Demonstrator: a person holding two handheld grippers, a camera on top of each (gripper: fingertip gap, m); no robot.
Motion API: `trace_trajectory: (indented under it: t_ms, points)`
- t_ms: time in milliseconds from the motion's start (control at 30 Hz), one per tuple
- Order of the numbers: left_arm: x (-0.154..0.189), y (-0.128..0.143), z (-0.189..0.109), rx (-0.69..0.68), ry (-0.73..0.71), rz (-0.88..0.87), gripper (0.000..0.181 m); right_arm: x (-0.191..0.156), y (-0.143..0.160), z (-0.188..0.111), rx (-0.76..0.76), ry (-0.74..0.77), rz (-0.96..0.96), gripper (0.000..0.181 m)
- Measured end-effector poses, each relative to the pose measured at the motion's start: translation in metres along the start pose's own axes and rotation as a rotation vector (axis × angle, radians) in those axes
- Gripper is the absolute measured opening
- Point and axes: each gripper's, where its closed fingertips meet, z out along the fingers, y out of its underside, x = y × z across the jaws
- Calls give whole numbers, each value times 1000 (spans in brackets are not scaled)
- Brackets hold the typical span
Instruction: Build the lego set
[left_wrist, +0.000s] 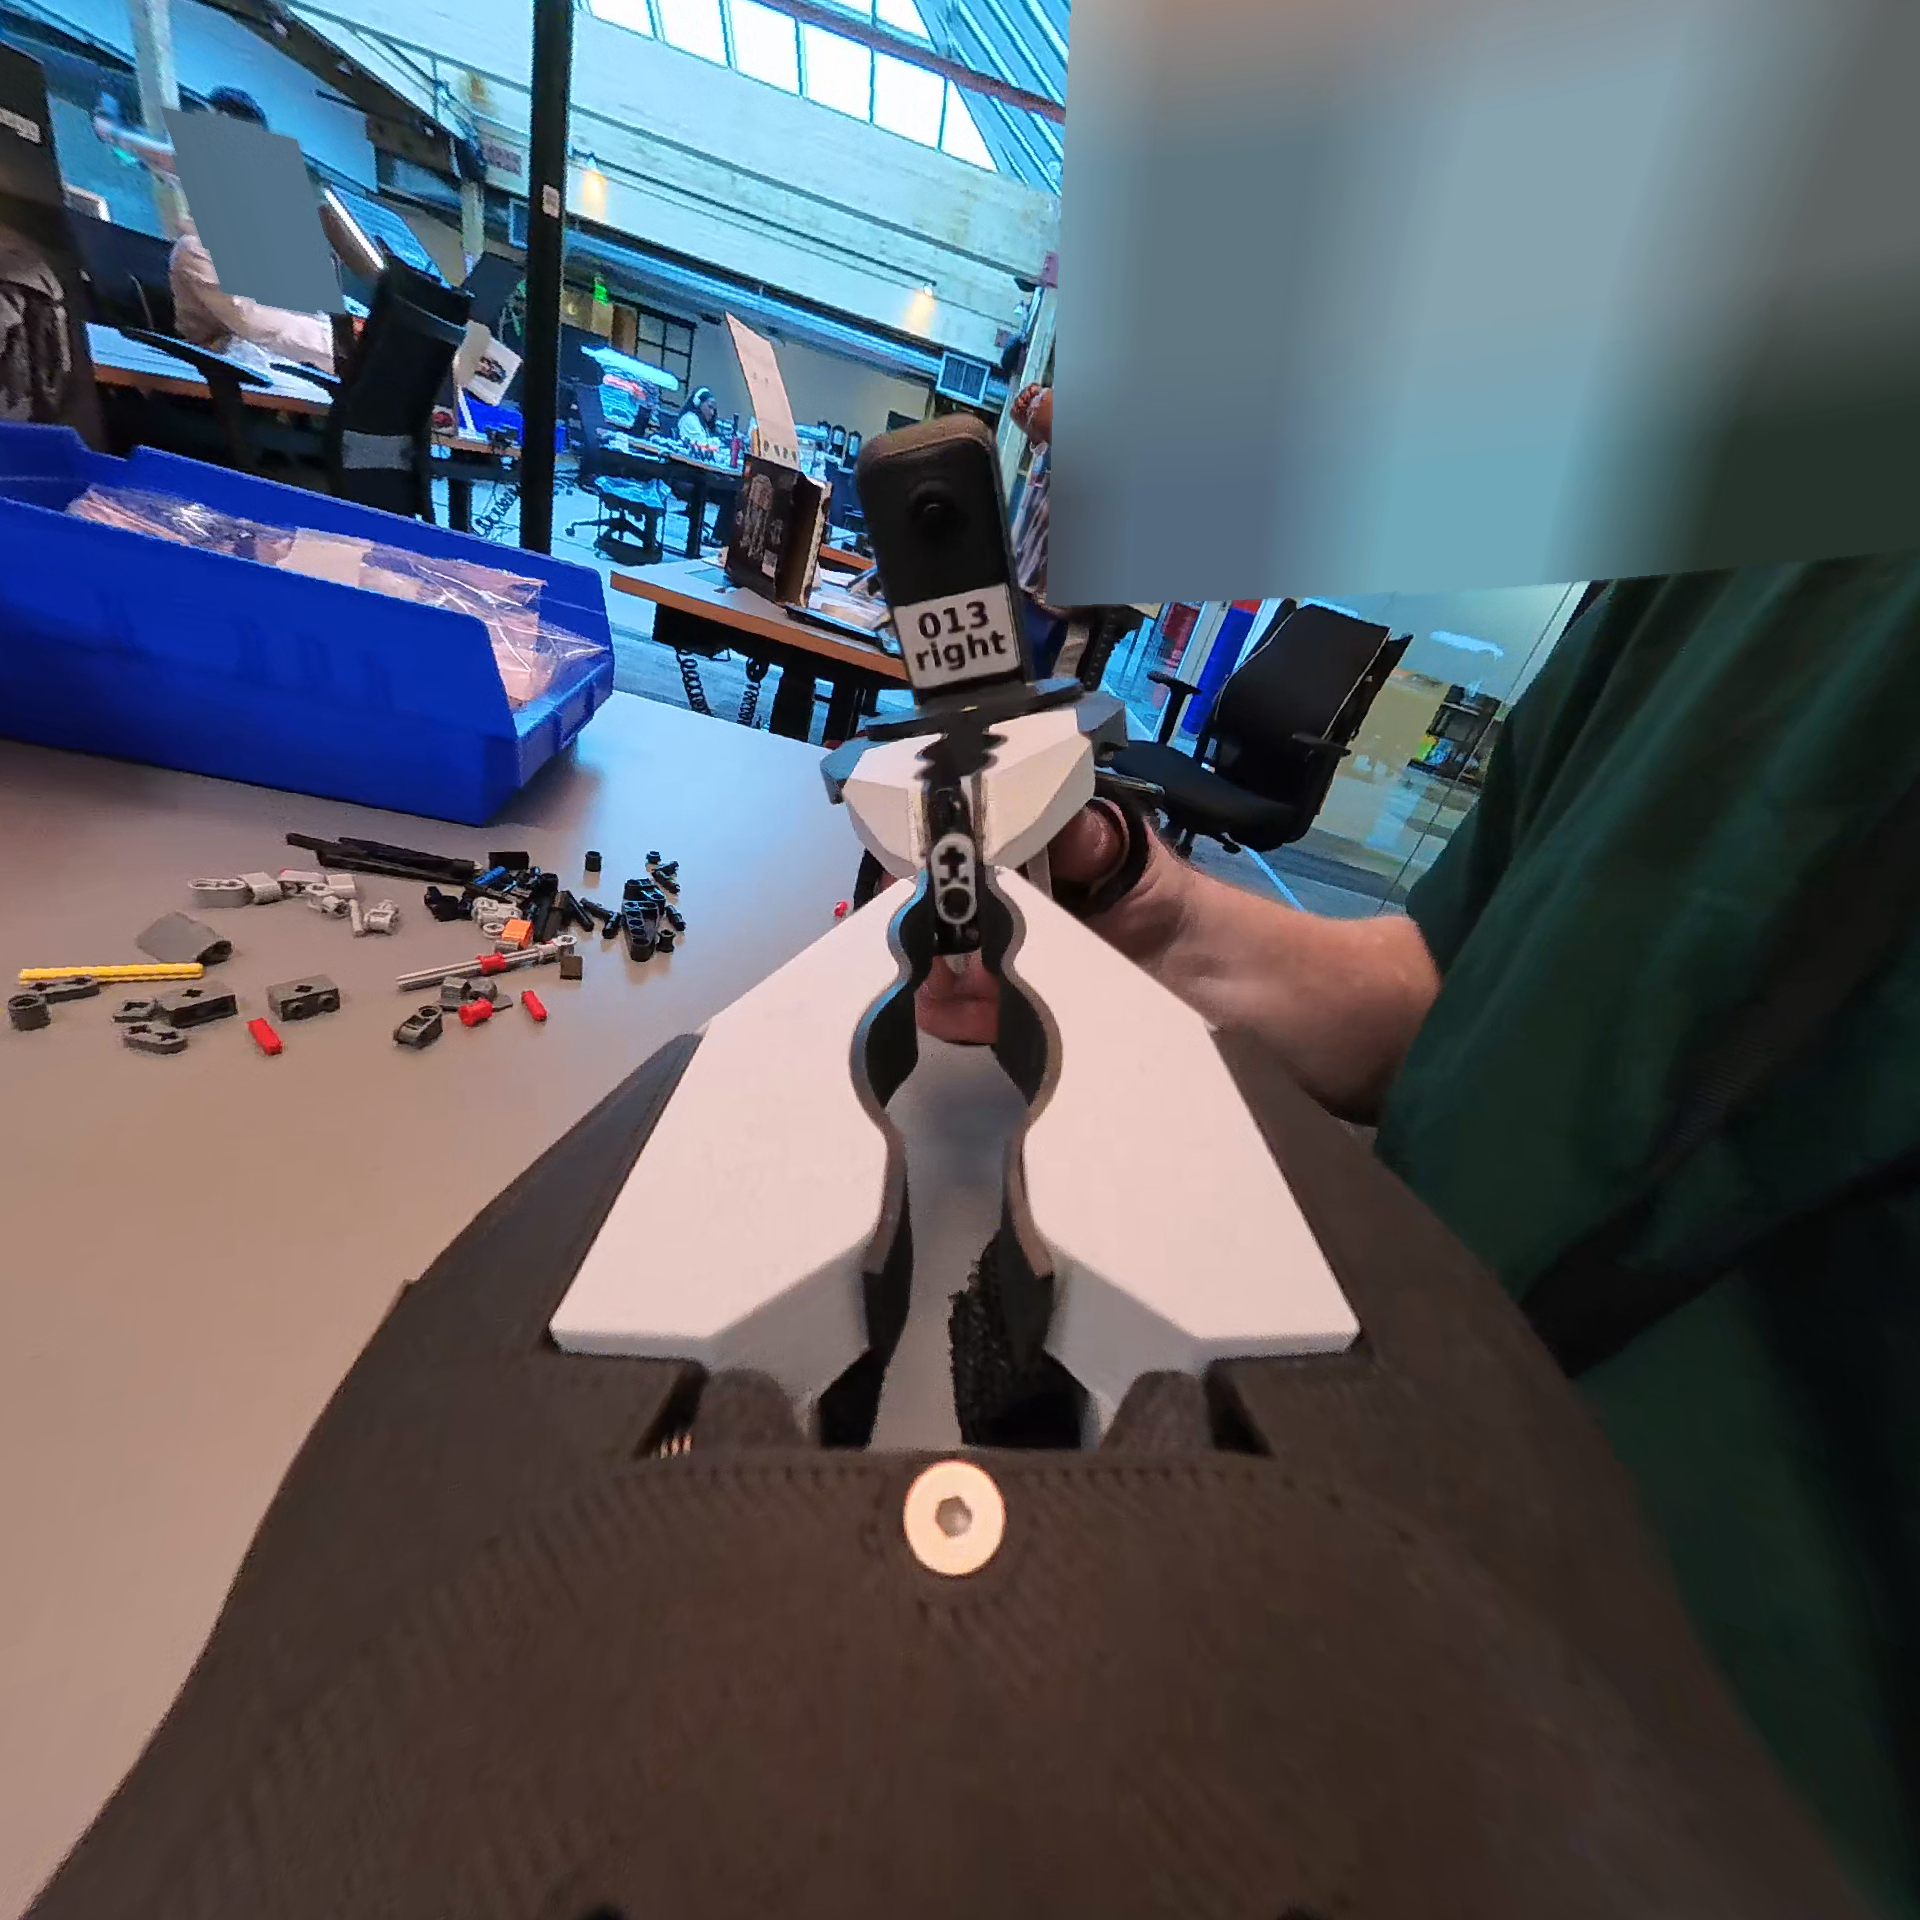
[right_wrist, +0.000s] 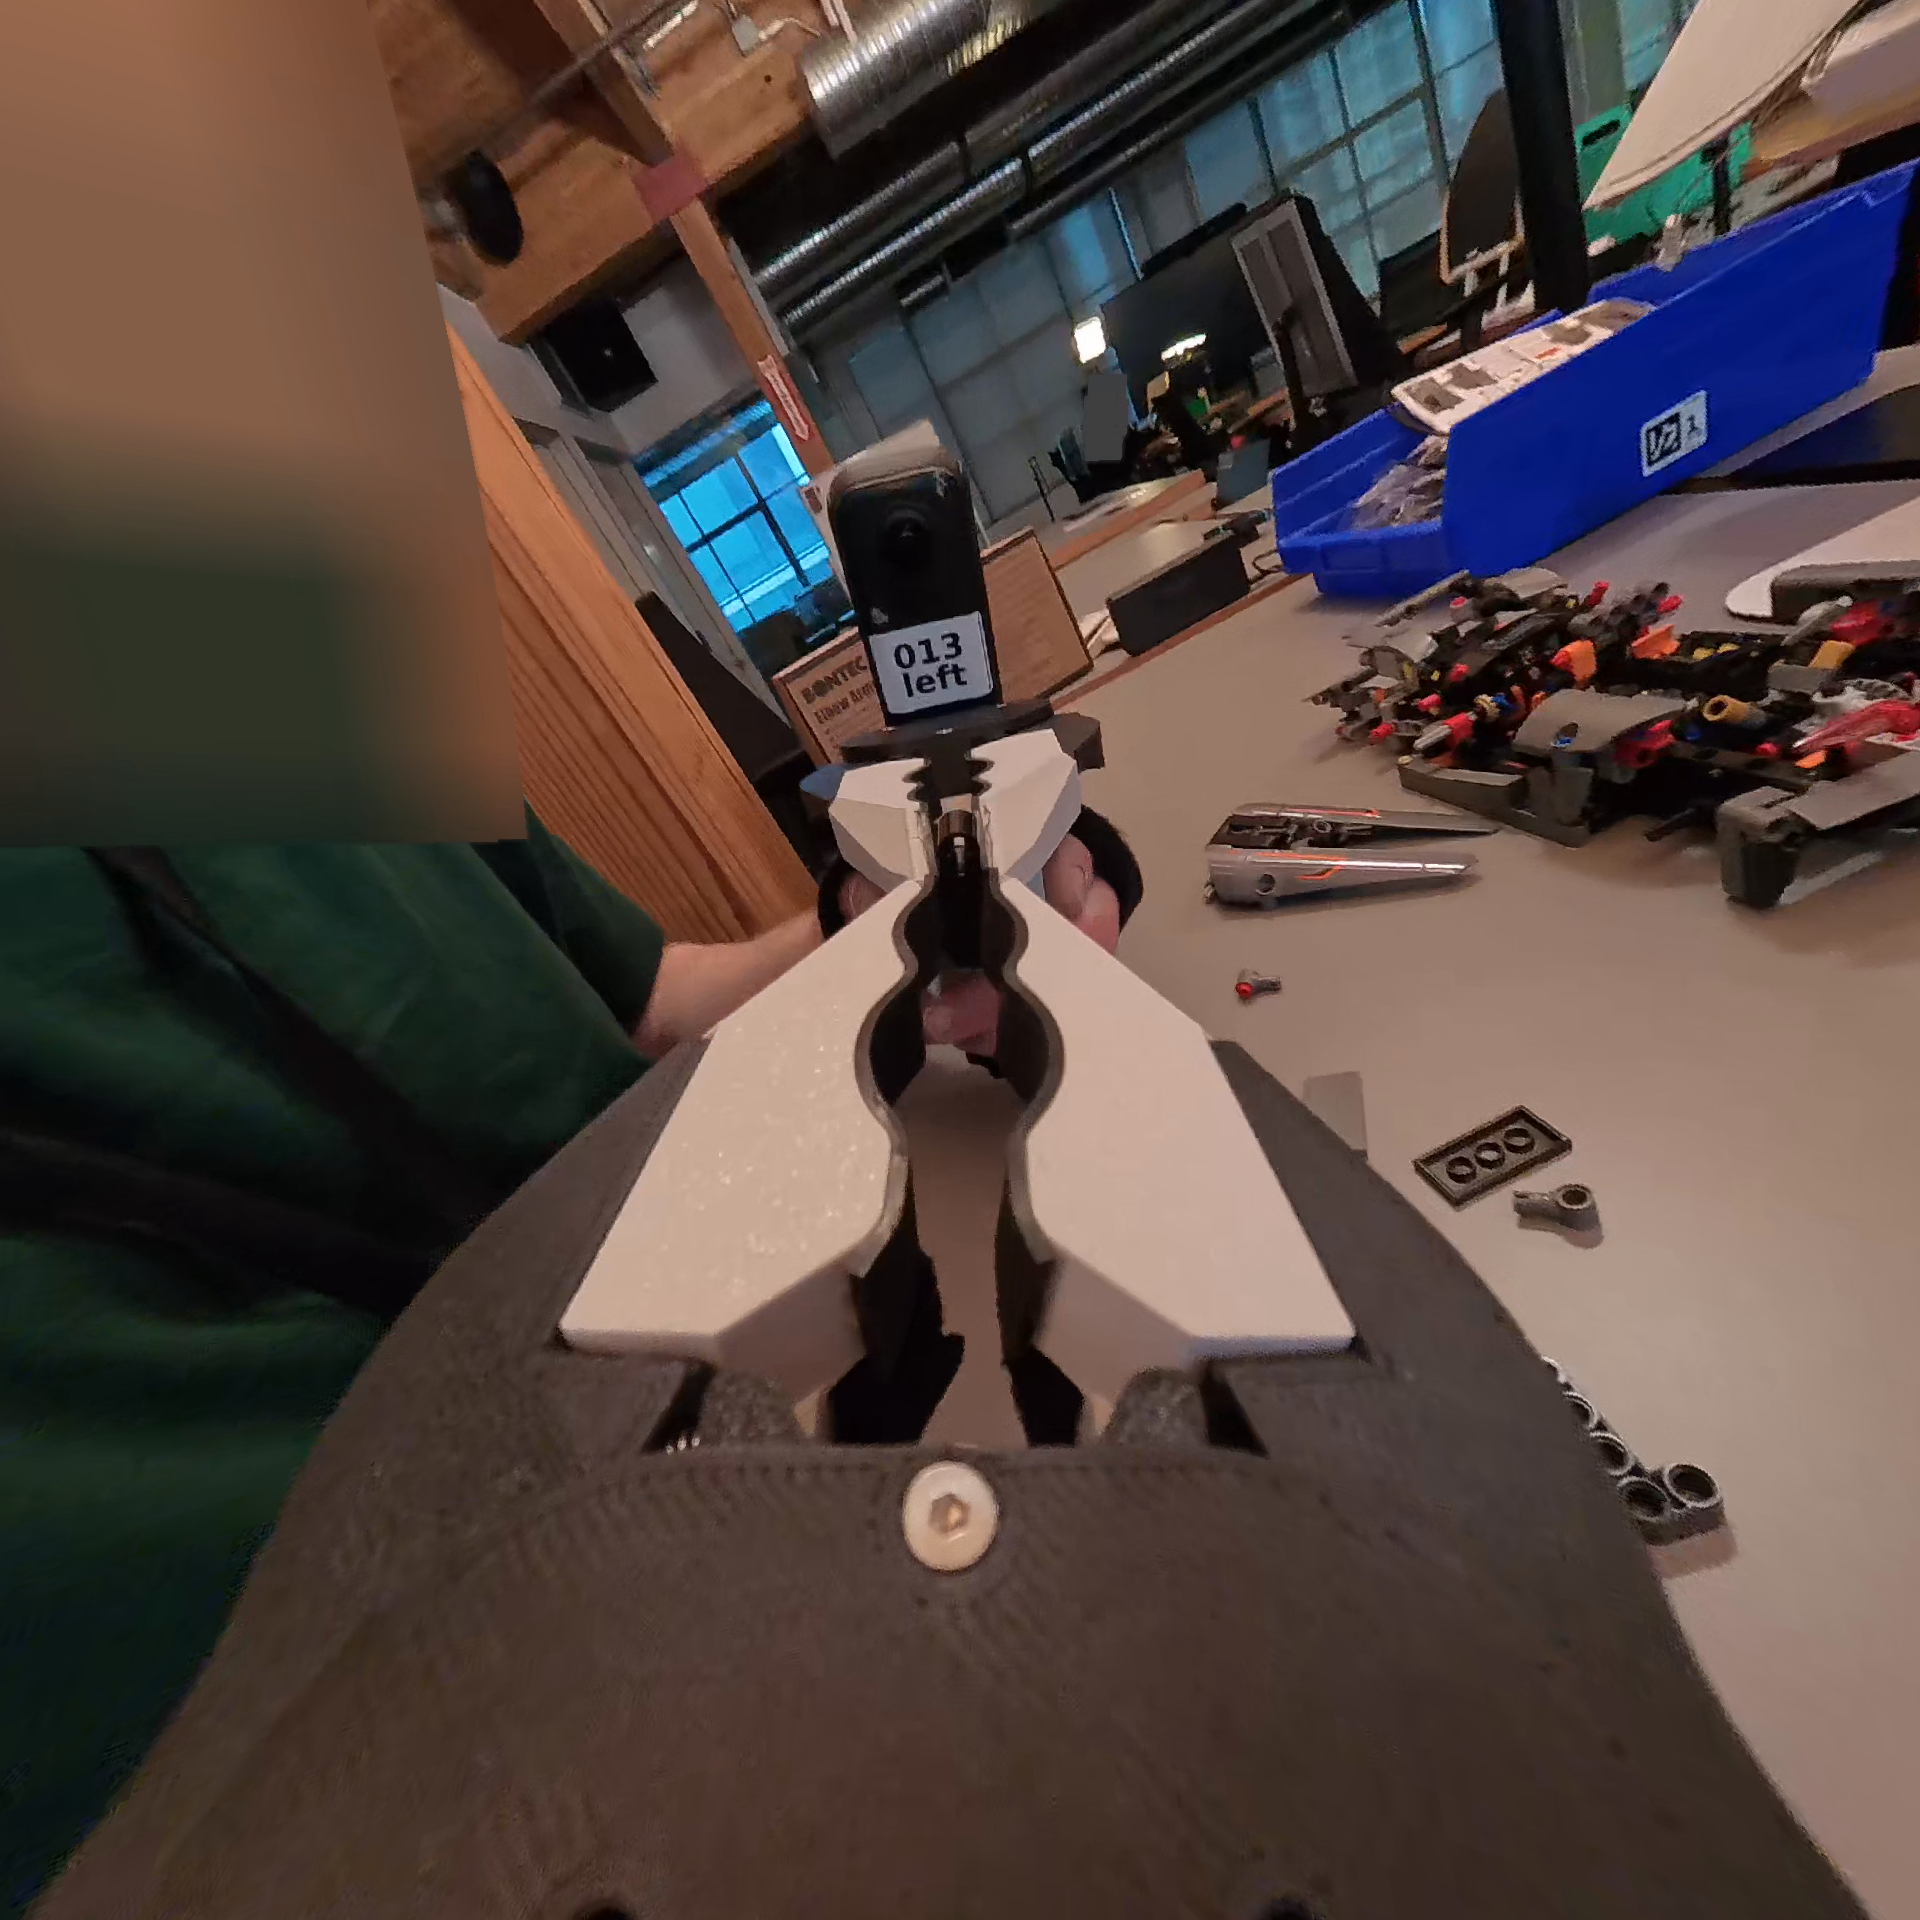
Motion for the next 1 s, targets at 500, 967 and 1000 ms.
trace_trajectory:
  t_ms: [500, 967, 1000]
  points:
    - [-1, -1, 1, -48, 18, 0, 7, 1, 2, 0, -31, -10, -19, 5]
    - [-10, -40, -31, 50, -43, 20, 5, -1, -21, -27, 96, -29, -4, 4]
    - [-20, -42, -44, 26, -88, 55, 5, 9, -21, -39, 96, 17, 1, 4]
